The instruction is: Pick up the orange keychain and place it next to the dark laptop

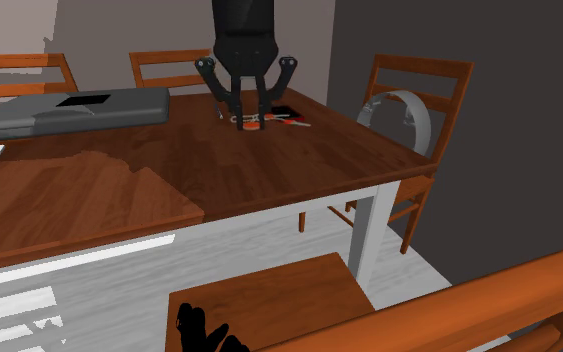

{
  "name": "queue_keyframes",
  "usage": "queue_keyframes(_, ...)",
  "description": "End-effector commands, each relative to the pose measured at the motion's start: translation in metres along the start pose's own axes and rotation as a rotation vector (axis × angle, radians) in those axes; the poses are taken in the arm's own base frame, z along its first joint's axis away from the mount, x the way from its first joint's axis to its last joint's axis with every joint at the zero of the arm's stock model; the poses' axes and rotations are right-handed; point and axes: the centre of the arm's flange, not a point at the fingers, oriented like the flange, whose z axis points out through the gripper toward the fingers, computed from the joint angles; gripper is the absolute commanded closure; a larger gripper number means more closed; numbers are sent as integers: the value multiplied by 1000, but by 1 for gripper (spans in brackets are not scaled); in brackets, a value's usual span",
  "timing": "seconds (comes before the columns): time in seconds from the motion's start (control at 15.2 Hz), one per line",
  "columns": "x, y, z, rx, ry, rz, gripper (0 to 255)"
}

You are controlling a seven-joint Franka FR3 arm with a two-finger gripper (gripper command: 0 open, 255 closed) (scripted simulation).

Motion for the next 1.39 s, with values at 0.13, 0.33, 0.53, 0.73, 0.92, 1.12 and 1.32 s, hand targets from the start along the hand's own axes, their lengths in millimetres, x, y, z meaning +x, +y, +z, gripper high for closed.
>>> queue_keyframes(0.13, 1, 0, -16, 0, 0, 0, 255)
queue_keyframes(0.33, 11, -38, -17, 0, 0, 0, 255)
queue_keyframes(0.53, 22, -76, -17, 0, 0, 0, 255)
queue_keyframes(0.73, 33, -114, -17, 0, 0, 0, 255)
queue_keyframes(0.92, 44, -152, -17, 0, 0, 0, 255)
queue_keyframes(1.12, 55, -190, -18, 0, 0, 0, 255)
queue_keyframes(1.32, 65, -228, -18, 0, 0, 0, 255)
